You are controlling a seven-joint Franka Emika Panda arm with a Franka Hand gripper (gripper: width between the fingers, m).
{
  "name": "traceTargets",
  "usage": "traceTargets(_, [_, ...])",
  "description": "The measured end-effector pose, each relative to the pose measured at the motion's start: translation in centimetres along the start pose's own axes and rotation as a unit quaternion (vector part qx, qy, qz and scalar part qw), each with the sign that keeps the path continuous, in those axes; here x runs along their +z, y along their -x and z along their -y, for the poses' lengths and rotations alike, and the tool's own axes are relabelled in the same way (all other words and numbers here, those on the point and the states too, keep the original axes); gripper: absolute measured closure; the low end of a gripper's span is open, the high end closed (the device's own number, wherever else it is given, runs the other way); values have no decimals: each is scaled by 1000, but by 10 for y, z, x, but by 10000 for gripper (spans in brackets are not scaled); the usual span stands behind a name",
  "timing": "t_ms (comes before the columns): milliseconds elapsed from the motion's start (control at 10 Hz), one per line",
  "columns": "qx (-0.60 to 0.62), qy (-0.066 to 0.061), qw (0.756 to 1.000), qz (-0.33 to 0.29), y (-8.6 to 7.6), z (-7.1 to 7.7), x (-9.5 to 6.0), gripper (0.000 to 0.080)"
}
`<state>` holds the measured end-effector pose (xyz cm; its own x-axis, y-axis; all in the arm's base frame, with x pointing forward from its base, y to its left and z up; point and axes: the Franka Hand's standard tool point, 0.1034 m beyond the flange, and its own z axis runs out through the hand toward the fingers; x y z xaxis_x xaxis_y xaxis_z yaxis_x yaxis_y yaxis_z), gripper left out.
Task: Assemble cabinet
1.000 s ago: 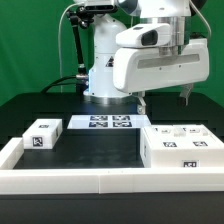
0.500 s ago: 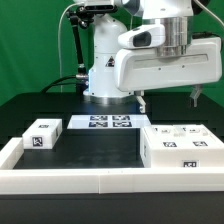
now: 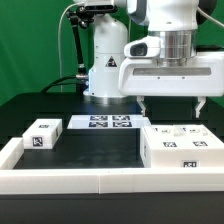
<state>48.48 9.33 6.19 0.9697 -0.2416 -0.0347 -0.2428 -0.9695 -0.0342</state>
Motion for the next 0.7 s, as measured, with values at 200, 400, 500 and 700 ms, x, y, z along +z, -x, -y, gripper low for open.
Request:
traceTargets(200, [-19, -2, 1000, 1, 1, 1, 0, 4])
traceTargets(400, [-34, -3, 999, 3, 1, 0, 8, 4])
traceTargets(500, [-40, -3, 999, 4, 2, 0, 15, 4])
traceTargets(700, [-54, -3, 999, 8, 6, 1, 28, 4])
